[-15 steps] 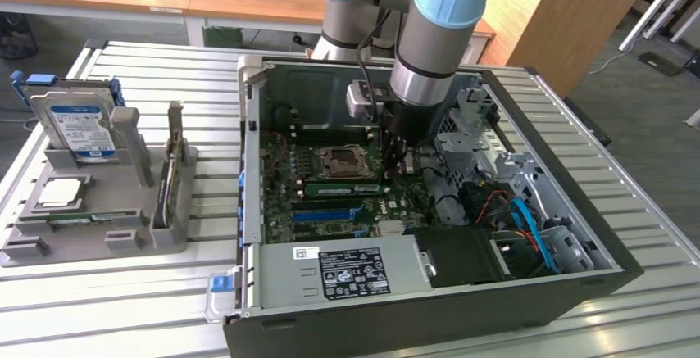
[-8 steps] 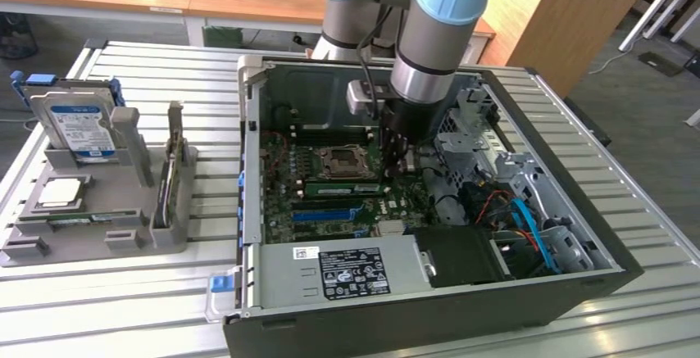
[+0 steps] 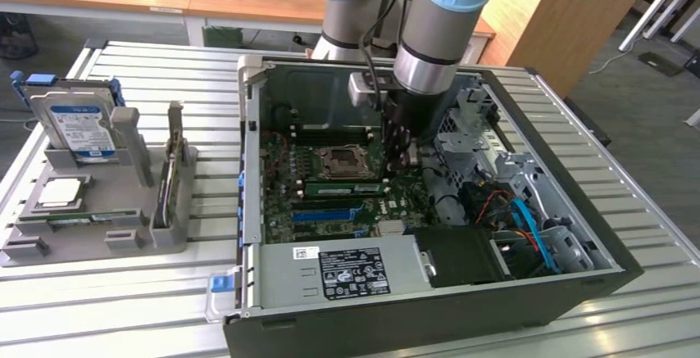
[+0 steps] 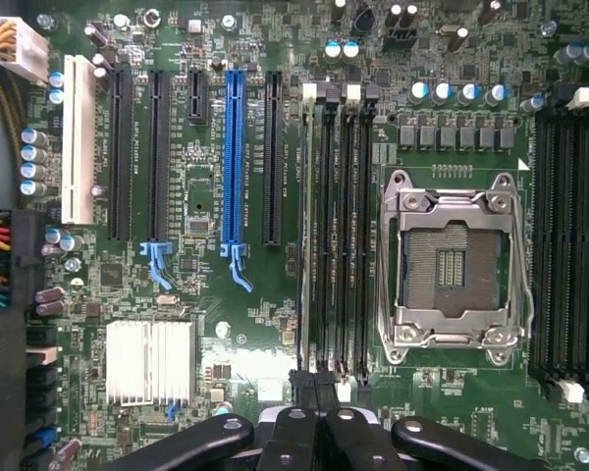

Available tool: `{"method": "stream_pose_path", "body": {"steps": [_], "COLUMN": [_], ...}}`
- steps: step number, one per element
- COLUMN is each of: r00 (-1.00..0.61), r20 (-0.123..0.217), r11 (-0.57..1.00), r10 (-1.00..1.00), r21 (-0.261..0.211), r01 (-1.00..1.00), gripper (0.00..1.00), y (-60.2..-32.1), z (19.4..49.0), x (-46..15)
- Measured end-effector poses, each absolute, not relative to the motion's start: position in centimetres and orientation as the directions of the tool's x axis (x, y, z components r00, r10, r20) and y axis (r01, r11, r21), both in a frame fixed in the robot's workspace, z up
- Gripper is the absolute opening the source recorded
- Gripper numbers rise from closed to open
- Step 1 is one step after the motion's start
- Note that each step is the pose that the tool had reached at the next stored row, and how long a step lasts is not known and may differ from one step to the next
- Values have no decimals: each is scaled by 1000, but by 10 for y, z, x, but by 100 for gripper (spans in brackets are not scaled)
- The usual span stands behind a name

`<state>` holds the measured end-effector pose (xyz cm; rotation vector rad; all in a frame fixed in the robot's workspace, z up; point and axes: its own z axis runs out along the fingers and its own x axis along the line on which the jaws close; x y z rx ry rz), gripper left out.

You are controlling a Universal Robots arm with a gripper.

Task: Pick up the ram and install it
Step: 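Press down the ram until it locks into place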

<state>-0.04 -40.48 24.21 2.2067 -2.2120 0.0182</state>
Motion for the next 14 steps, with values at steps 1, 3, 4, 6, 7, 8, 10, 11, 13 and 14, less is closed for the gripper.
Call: {"method": "stream_pose_path", "body": {"steps": [1, 3, 4, 6, 7, 8, 10, 11, 13, 14], "r00": [-2, -2, -2, -2, -2, -2, -2, -2, -2, -2], "r20": [20, 20, 20, 20, 20, 20, 20, 21, 20, 20], "r11": [2, 2, 2, 2, 2, 2, 2, 2, 2, 2], "r10": [-1000, -1000, -1000, -1000, -1000, -1000, -1000, -1000, -1000, -1000], "r21": [4, 4, 4, 4, 4, 4, 2, 0, -3, -5], "r01": [-1000, -1000, -1000, -1000, -1000, -1000, -1000, -1000, -1000, -1000], "gripper": [10, 10, 10, 10, 10, 10, 10, 10, 10, 10], "y": [-405, -405, -405, -405, -405, -405, -405, -405, -405, -405], "z": [243, 243, 243, 243, 243, 243, 243, 243, 243, 243], "x": [0, 0, 0, 0, -1, -4, -11, -15, -24, -29]}}
